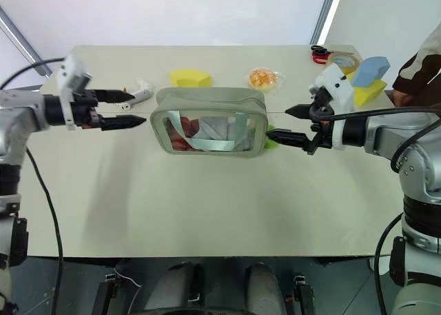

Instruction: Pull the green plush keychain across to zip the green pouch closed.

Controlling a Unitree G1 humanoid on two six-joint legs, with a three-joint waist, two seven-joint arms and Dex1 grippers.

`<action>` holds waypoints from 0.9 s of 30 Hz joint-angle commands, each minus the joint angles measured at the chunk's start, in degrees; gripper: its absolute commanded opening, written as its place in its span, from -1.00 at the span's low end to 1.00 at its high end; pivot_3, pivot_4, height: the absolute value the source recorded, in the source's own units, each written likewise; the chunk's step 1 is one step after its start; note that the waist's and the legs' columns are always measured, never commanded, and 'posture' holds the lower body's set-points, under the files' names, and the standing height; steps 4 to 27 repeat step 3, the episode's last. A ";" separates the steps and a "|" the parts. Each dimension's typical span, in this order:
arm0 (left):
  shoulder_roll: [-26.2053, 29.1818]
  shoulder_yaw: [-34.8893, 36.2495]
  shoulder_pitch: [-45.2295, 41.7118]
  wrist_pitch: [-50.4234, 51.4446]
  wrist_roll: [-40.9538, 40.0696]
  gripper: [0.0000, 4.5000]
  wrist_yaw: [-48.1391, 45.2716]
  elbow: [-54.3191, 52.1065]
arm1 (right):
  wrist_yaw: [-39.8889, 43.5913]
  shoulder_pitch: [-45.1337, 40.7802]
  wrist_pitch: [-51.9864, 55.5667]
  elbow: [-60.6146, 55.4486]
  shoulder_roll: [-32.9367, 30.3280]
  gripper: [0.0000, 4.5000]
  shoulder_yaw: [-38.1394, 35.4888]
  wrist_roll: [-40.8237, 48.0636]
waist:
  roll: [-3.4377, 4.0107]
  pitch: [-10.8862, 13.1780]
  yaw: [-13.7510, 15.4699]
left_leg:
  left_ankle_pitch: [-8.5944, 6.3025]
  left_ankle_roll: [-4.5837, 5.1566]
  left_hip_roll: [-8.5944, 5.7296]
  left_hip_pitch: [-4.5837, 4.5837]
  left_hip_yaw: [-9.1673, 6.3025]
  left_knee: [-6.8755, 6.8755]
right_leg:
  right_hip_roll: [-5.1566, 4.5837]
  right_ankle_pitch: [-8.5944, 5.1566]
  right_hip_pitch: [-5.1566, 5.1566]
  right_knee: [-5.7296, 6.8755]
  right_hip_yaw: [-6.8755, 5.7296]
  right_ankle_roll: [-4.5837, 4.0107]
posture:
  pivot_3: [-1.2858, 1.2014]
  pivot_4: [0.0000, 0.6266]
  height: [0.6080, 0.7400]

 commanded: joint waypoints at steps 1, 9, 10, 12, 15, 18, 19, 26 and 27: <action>0.64 3.21 -0.54 2.17 -2.32 0.99 1.94 -1.60 | -4.76 -2.11 0.97 -2.47 1.39 1.00 -0.73 1.06 | -0.02 -0.01 0.05 | 0.00 -0.01 -0.01 0.00 0.00 0.00 | 0.00 0.00 0.00 0.00 0.00 0.00 | 0.03 -0.52 1.00; 0.85 3.31 0.62 2.14 -2.89 0.99 1.76 -2.87 | -6.11 -2.07 0.29 -2.03 1.66 1.00 -0.21 0.73 | -0.02 -0.01 0.10 | 0.01 -0.03 -0.03 -0.02 0.00 0.01 | -0.03 0.00 0.01 0.00 0.00 0.00 | 0.03 -0.52 1.00; 0.85 3.31 0.62 2.14 -2.89 0.99 1.76 -2.87 | -6.11 -2.07 0.29 -2.03 1.66 1.00 -0.21 0.73 | -0.02 -0.01 0.10 | 0.01 -0.03 -0.03 -0.02 0.00 0.01 | -0.03 0.00 0.01 0.00 0.00 0.00 | 0.03 -0.52 1.00; 0.85 3.31 0.62 2.14 -2.89 0.99 1.76 -2.87 | -6.11 -2.07 0.29 -2.03 1.66 1.00 -0.21 0.73 | -0.02 -0.01 0.10 | 0.01 -0.03 -0.03 -0.02 0.00 0.01 | -0.03 0.00 0.01 0.00 0.00 0.00 | 0.03 -0.52 1.00; 0.85 3.31 0.62 2.14 -2.89 0.99 1.76 -2.87 | -6.11 -2.07 0.29 -2.03 1.66 1.00 -0.21 0.73 | -0.02 -0.01 0.10 | 0.01 -0.03 -0.03 -0.02 0.00 0.01 | -0.03 0.00 0.01 0.00 0.00 0.00 | 0.03 -0.52 1.00; 0.85 3.31 0.62 2.14 -2.89 0.99 1.76 -2.87 | -6.11 -2.07 0.29 -2.03 1.66 1.00 -0.21 0.73 | -0.02 -0.01 0.10 | 0.01 -0.03 -0.03 -0.02 0.00 0.01 | -0.03 0.00 0.01 0.00 0.00 0.00 | 0.03 -0.52 1.00; 0.85 3.31 0.62 2.14 -2.89 0.99 1.76 -2.87 | -6.11 -2.07 0.29 -2.03 1.66 1.00 -0.21 0.73 | -0.02 -0.01 0.10 | 0.01 -0.03 -0.03 -0.02 0.00 0.01 | -0.03 0.00 0.01 0.00 0.00 0.00 | 0.03 -0.52 1.00; 0.85 3.31 0.62 2.14 -2.89 0.99 1.76 -2.87 | -6.11 -2.07 0.29 -2.03 1.66 1.00 -0.21 0.73 | -0.02 -0.01 0.10 | 0.01 -0.03 -0.03 -0.02 0.00 0.01 | -0.03 0.00 0.01 0.00 0.00 0.00 | 0.03 -0.52 1.00; 0.85 3.31 0.62 2.14 -2.89 0.99 1.76 -2.87 | -6.11 -2.07 0.29 -2.03 1.66 1.00 -0.21 0.73 | -0.02 -0.01 0.10 | 0.01 -0.03 -0.03 -0.02 0.00 0.01 | -0.03 0.00 0.01 0.00 0.00 0.00 | 0.03 -0.52 1.00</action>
